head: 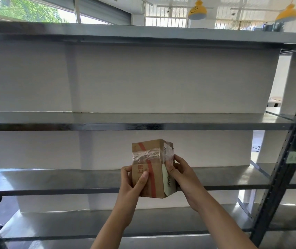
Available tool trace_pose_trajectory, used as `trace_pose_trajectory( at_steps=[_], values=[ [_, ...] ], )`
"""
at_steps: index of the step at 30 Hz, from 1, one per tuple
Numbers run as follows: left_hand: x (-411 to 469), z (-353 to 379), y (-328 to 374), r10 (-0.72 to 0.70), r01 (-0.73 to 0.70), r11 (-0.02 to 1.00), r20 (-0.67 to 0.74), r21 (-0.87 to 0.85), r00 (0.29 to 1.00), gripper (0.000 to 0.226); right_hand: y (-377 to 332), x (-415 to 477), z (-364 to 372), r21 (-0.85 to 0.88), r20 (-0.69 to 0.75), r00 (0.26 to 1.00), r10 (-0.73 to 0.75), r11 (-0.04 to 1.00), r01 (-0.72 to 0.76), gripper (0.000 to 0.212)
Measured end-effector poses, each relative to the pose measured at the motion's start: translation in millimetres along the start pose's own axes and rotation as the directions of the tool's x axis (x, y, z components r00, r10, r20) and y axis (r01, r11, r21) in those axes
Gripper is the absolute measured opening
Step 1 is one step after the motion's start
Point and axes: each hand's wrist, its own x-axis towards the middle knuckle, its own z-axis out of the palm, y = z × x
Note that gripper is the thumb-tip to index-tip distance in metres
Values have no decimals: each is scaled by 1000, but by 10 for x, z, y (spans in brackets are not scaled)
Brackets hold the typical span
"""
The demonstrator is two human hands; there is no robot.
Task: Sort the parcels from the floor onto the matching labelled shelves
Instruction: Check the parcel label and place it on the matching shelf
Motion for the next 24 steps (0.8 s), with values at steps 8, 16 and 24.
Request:
trace_pose_trajectory(
  at_steps=[8,16,24],
  values=[
    [7,2,-123,-37,35,996,-28,-87,999,51,37,86,-90,-34,-39,998,-40,999,38,53],
    [87,-124,-120,-30,29,1000,-63,-7,998,30,-18,90,-225,-183,152,987,55,983,-27,101],
    [116,-213,-9,-74,80,995,106,-59,992,63,-93,106,-286,-91,187,982,14,996,3,85]
  ],
)
